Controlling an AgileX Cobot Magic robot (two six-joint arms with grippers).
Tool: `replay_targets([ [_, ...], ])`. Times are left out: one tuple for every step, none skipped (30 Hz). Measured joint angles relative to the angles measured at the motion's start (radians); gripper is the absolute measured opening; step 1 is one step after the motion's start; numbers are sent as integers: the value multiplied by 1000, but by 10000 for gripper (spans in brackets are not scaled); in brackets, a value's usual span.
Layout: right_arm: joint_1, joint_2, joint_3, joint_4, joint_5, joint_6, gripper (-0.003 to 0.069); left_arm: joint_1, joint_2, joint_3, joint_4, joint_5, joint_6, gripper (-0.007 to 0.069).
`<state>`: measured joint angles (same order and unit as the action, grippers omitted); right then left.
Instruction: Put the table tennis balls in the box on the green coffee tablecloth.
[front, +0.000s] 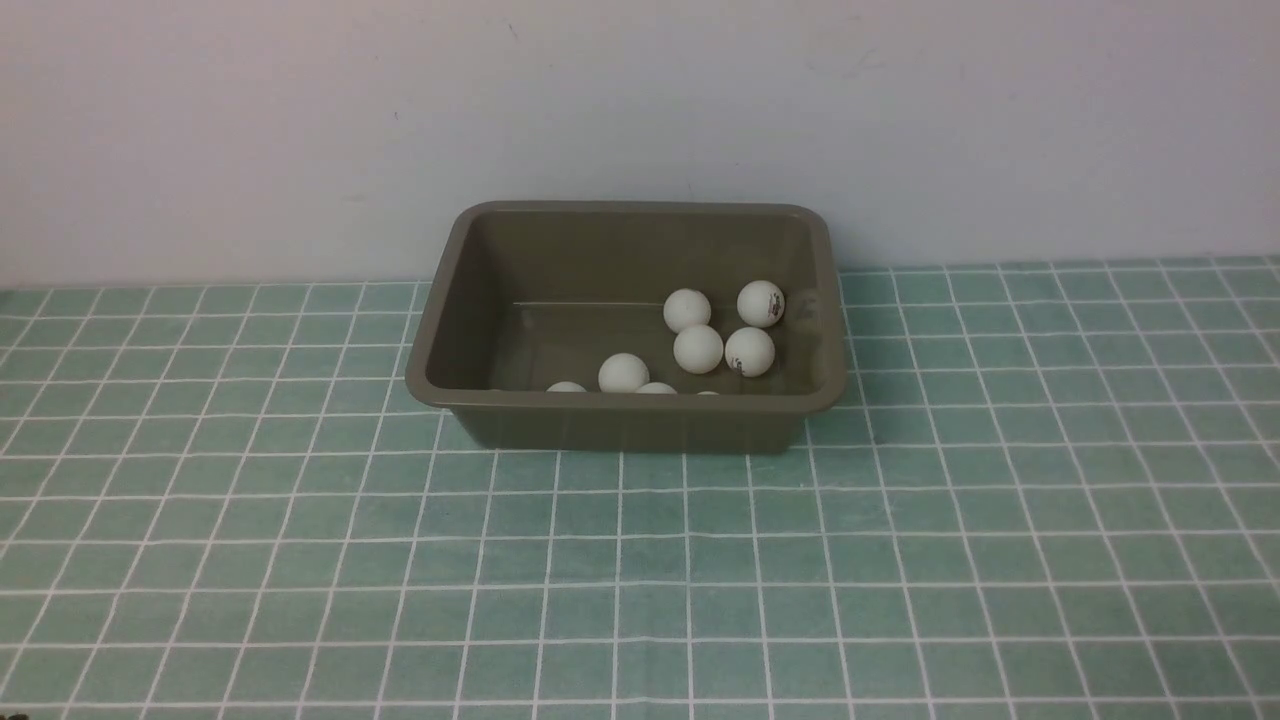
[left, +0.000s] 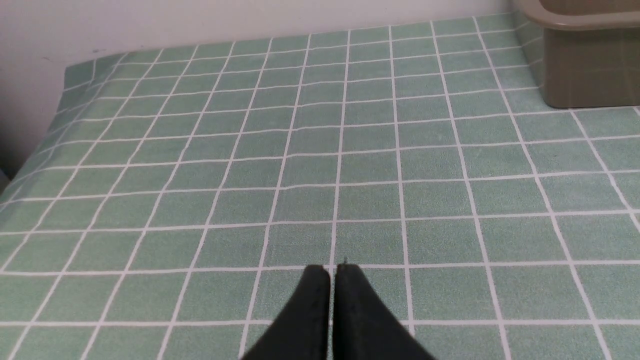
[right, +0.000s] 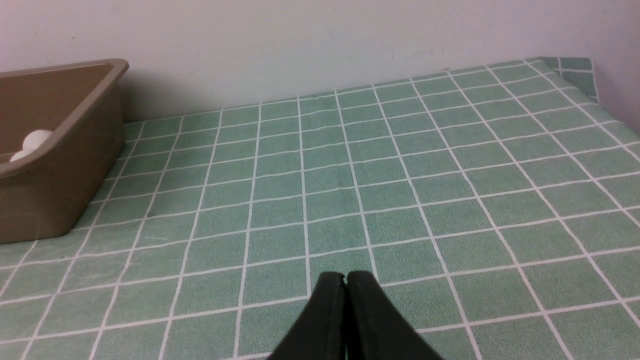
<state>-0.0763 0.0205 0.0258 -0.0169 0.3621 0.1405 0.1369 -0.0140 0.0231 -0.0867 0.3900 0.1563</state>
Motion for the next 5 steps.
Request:
replay_targets([
  [0,0,0,0,0,0,-10,0,0,0,0,0,0,-4],
  [0,0,0,0,0,0,-10,0,0,0,0,0,0,-4],
  [0,0,0,0,0,0,-10,0,0,0,0,0,0,-4],
  [0,0,0,0,0,0,-10,0,0,0,0,0,0,-4],
  [0,0,0,0,0,0,-10,0,0,0,0,0,0,-4],
])
